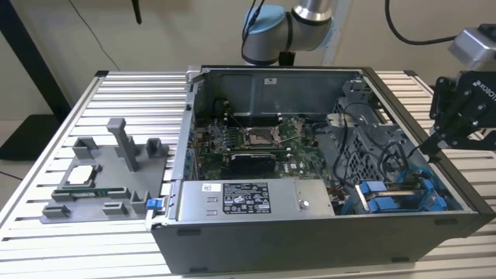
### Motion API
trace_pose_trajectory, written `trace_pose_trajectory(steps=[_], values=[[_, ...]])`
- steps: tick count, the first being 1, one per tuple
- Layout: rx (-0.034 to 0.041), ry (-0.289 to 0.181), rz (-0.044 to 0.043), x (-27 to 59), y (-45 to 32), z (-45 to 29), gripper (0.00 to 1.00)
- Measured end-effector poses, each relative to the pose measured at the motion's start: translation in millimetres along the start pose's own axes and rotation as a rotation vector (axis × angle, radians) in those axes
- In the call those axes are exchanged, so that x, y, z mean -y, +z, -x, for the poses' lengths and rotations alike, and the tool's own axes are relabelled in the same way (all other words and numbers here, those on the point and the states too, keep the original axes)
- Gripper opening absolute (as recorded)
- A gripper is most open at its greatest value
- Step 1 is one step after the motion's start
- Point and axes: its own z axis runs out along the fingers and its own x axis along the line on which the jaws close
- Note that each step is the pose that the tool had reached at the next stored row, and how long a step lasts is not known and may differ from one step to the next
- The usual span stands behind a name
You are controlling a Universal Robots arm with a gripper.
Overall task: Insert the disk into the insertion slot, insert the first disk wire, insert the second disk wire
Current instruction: 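Insert the second disk wire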
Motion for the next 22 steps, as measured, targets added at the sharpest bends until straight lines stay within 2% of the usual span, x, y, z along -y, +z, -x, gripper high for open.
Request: trace_pose_trajectory(steps=[5, 6, 12, 14, 17, 22], values=[[0.0000, 0.003, 0.0322, 10.1, -1.7, -3.2, 0.00], [0.0001, 0.004, 0.0393, 12.6, -2.1, -4.1, 1.00], [0.0000, 0.008, 0.0749, 29.3, -3.4, -8.5, 1.00], [0.0001, 0.010, 0.0895, 34.4, -3.0, -10.1, 1.00], [0.0001, 0.012, 0.1084, 39.0, -1.2, -11.8, 1.00], [0.0002, 0.014, 0.1121, 40.0, 4.5, -12.6, 1.00]])
